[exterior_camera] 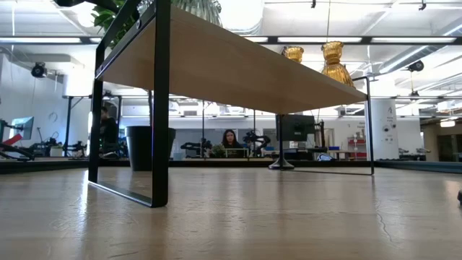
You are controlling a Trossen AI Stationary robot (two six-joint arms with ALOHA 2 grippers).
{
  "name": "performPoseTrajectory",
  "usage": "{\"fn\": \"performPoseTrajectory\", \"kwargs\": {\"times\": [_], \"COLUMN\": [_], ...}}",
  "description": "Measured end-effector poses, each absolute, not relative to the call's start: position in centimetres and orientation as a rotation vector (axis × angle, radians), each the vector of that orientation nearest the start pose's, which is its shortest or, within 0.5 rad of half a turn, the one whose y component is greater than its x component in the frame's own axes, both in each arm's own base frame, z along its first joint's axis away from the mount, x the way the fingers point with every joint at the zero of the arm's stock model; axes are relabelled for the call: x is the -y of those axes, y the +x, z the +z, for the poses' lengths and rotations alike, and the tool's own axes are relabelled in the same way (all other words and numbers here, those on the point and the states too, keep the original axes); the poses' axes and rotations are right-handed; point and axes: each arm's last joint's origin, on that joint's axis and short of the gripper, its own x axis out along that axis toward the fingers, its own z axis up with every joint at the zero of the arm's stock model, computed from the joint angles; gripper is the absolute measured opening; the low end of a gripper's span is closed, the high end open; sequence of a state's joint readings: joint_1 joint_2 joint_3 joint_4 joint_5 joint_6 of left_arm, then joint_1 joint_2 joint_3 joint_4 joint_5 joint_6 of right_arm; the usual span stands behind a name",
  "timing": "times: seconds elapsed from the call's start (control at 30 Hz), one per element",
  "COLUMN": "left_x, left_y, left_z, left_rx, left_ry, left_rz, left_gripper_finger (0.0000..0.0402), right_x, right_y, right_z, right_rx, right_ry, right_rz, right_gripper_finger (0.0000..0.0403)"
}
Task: Pick & Place candle stick holders
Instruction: Put the bottom right black candle holder on the shelf
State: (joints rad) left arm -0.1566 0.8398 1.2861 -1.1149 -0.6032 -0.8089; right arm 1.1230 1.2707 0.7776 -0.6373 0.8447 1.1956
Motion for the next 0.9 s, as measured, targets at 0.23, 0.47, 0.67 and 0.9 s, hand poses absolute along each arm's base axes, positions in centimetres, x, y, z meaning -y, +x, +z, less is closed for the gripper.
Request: {"fn": "performPoseTrajectory", "kwargs": {"times": [0.23, 0.47, 0.67, 0.9], "left_x": [0.1, 0.1, 0.1, 0.1], "left_y": [11.2, 11.2, 11.2, 11.1], "left_z": [40.3, 40.3, 40.3, 40.3], "left_rx": [-0.409, -0.413, -0.417, -0.419], "left_ry": [-0.505, -0.488, -0.478, -0.468], "left_rz": [0.654, 0.651, 0.649, 0.646], "left_gripper_finger": [0.0193, 0.0193, 0.0193, 0.0193], "right_x": [-19.9, -20.3, -20.6, -20.6], "right_y": [13.8, 14.9, 15.5, 16.5], "right_z": [21.5, 21.1, 20.9, 20.6], "right_rx": [-0.624, -0.622, -0.608, -0.601], "right_ry": [0.233, 0.245, 0.264, 0.265], "right_rz": [-0.076, -0.059, -0.06, -0.055], "right_gripper_finger": [0.0188, 0.0166, 0.0149, 0.0127]}}
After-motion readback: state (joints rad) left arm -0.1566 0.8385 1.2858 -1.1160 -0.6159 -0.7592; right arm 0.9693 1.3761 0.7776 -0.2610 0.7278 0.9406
